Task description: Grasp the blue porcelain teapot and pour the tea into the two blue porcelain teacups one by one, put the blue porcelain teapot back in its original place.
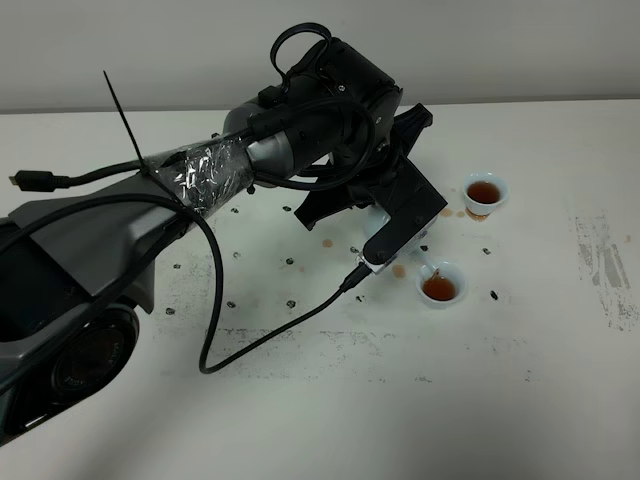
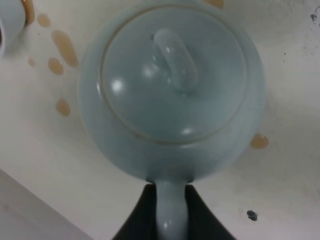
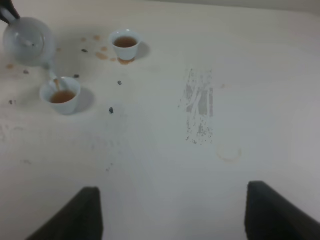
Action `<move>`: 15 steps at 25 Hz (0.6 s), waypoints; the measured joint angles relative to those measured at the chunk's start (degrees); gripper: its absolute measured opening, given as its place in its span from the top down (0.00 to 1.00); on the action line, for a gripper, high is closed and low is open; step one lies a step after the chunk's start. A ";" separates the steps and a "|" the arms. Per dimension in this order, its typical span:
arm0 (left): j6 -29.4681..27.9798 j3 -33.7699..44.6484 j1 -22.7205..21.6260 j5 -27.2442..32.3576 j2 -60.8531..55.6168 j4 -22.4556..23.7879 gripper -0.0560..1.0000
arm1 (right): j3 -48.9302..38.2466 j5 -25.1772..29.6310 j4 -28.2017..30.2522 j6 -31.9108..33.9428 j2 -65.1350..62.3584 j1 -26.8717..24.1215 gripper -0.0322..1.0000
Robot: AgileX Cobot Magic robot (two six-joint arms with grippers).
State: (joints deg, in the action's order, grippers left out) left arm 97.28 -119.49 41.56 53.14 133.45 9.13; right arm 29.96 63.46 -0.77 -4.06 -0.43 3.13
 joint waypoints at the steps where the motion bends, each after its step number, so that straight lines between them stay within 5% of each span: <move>1: 0.00 0.00 0.00 0.00 0.00 0.00 0.94 | 0.00 0.00 0.00 0.00 0.00 0.00 0.41; 15: -0.06 0.00 0.00 0.00 -0.17 0.07 0.94 | 0.00 0.00 0.00 0.00 0.00 0.00 0.41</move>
State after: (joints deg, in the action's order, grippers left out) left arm 97.22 -119.49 41.56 53.14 133.28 9.20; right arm 29.96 63.46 -0.77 -4.06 -0.43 3.13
